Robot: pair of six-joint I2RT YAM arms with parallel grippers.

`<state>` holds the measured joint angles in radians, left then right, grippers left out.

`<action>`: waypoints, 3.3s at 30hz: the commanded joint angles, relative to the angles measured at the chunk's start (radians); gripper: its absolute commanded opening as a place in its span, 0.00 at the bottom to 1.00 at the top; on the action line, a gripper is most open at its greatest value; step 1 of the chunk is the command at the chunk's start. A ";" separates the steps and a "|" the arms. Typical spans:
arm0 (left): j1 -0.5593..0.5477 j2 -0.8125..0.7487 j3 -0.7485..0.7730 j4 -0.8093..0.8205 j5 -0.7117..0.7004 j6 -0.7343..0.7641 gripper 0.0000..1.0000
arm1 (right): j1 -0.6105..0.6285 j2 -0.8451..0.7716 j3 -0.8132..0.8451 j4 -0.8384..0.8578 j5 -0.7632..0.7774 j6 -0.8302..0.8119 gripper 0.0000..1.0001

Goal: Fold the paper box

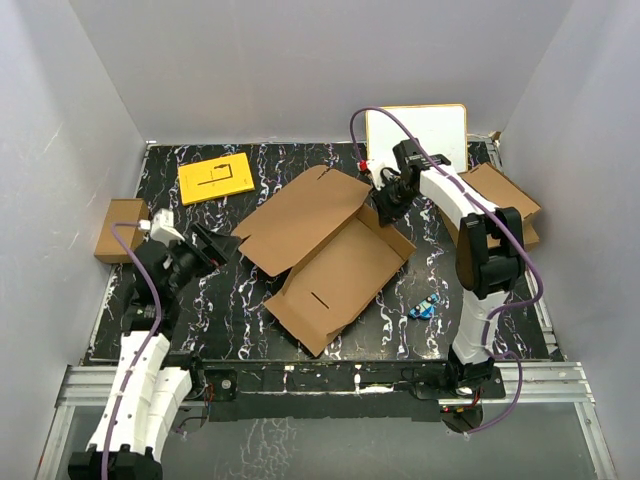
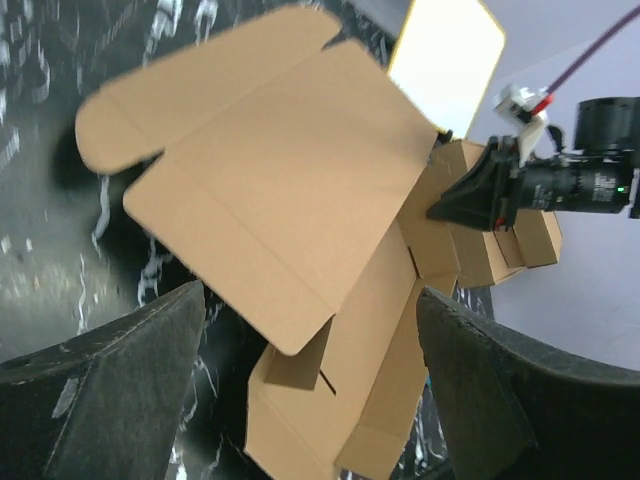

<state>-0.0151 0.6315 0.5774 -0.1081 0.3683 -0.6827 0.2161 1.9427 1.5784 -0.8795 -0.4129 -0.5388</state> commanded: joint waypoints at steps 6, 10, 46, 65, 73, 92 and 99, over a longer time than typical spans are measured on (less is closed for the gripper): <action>-0.001 0.005 -0.320 0.331 0.040 -0.394 0.85 | 0.010 0.012 0.080 -0.015 0.025 0.016 0.08; 0.000 0.070 -0.398 0.528 0.022 -0.493 0.85 | 0.012 0.011 0.074 -0.015 0.022 0.016 0.08; -0.187 0.789 -0.338 1.212 -0.182 -0.605 0.04 | 0.027 0.016 0.042 -0.008 0.002 0.024 0.08; -0.258 0.520 -0.317 0.979 -0.264 -0.349 0.00 | 0.070 -0.024 -0.150 0.196 0.131 0.033 0.20; -0.266 0.497 -0.326 0.968 -0.278 -0.333 0.00 | 0.078 -0.064 -0.245 0.255 0.152 0.019 0.29; -0.278 0.363 -0.283 0.832 -0.292 -0.261 0.00 | 0.121 -0.101 -0.341 0.367 0.449 0.022 0.08; -0.279 0.355 -0.280 0.820 -0.292 -0.262 0.00 | 0.127 -0.092 -0.317 0.300 0.319 0.028 0.22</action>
<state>-0.2974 1.0195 0.2508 0.6880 0.0963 -0.9562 0.3534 1.8732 1.2461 -0.5488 -0.0891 -0.4881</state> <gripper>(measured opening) 0.013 0.180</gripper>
